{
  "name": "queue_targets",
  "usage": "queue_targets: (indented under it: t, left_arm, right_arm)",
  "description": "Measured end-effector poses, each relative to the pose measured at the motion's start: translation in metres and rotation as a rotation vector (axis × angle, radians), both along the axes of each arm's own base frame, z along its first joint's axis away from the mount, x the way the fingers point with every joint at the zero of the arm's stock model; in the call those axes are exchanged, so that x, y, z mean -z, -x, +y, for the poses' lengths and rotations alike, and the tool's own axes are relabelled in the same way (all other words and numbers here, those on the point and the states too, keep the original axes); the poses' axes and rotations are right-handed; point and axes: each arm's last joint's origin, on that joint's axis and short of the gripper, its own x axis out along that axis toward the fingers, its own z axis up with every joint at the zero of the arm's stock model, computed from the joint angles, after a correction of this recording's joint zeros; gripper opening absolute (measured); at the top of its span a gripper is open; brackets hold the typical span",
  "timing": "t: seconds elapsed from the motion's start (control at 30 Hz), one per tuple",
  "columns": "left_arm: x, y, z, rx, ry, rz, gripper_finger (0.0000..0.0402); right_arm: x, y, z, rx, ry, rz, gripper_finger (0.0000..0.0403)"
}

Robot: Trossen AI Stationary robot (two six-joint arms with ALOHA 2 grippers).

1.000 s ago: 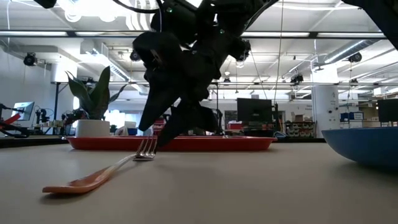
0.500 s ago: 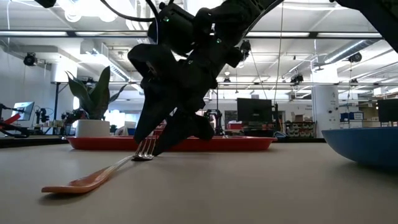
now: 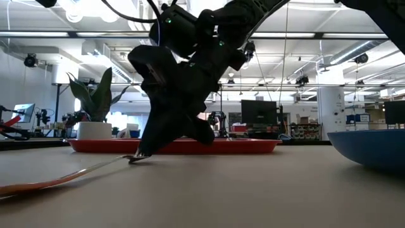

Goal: Pick and place plate/cup/fork/spoon on tray
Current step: Put the orange fork to the left of the orange spoon on the red tray

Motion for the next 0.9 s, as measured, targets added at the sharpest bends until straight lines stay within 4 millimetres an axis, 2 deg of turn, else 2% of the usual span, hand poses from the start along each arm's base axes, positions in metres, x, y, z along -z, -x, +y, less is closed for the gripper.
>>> queue_targets:
  t: [0.23,0.37,0.53,0.7,0.9]
  left_arm:
    - [0.000,0.000,0.000,0.003,0.000,0.000,0.0225]
    - [0.000,0.000,0.000,0.005,0.000,0.000,0.0225]
    - [0.000,0.000,0.000,0.009,-0.001,0.001,0.0225]
    - [0.000,0.000,0.000,0.011,-0.001,0.000,0.0225]
    - [0.001,-0.001,-0.001,0.014,-0.003,0.004,0.0225]
  right_arm:
    - [-0.002,0.000,0.000,-0.001,-0.003,-0.008,0.0010]
    - [-0.015,0.002,0.000,0.009,0.000,-0.024,0.0009]
    - [-0.062,0.014,-0.004,0.027,0.089,-0.093,0.0006]
    - [-0.118,0.042,-0.018,0.073,0.201,-0.099,0.0006]
    - [-0.185,0.080,-0.040,0.136,0.302,-0.200,0.0007]
